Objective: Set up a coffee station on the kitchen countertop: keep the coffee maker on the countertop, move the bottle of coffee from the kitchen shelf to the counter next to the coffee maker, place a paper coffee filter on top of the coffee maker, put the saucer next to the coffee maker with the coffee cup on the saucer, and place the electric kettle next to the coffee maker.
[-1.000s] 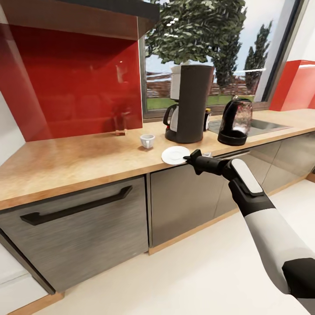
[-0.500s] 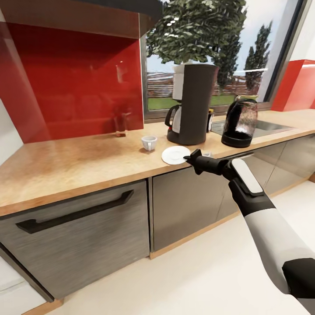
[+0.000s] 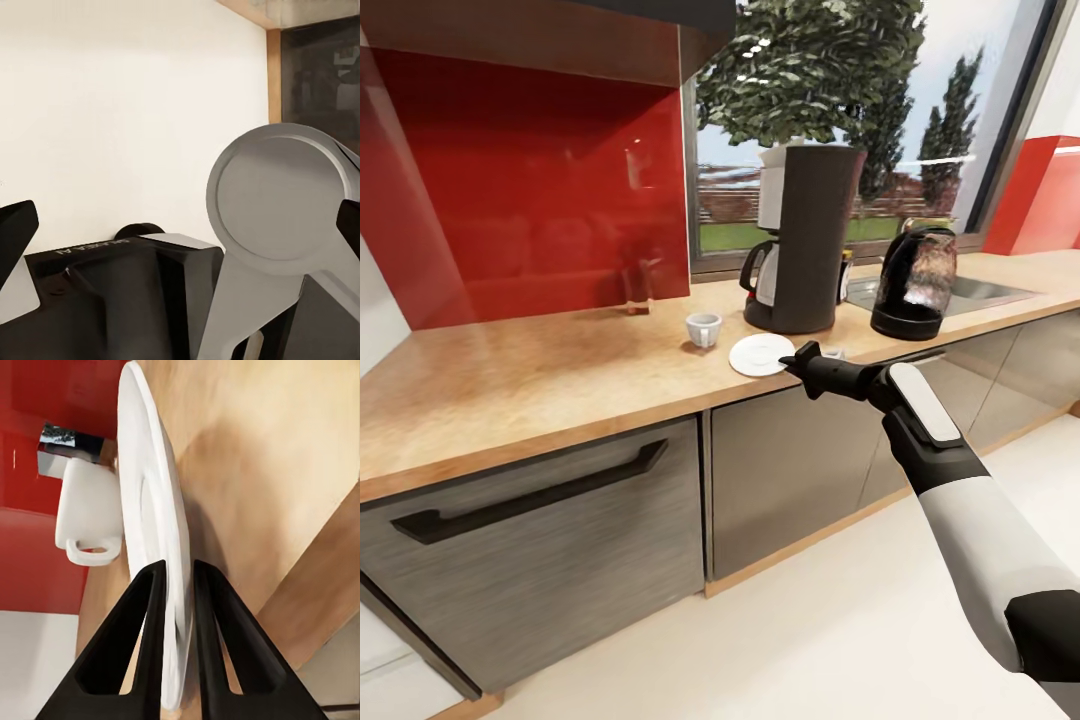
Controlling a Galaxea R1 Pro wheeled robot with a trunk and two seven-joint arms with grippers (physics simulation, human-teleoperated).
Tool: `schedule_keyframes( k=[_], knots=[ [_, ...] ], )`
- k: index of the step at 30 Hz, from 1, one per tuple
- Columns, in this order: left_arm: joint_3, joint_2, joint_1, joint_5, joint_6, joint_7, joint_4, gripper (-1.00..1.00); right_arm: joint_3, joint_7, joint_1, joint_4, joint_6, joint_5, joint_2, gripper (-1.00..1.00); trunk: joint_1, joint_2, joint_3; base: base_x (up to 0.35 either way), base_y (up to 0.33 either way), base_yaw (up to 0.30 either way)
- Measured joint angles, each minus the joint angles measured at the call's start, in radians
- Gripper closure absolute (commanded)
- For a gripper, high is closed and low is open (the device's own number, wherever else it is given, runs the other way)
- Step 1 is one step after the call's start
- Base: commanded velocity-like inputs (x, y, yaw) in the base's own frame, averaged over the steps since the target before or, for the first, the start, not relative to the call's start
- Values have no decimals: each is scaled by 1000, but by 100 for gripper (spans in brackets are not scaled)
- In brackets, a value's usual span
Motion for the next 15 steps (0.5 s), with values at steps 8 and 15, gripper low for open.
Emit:
schedule_keyframes(
  k=[8, 15],
  knots=[
    [0, 0, 0, 0, 1, 0, 0, -100, 0, 0, 0, 1, 0, -2, 0, 100, 0, 0, 0, 129, 1, 0],
    [0, 0, 0, 0, 1, 0, 0, -100, 0, 0, 0, 1, 0, -2, 0, 100, 0, 0, 0, 15, 0, 0]
  ],
)
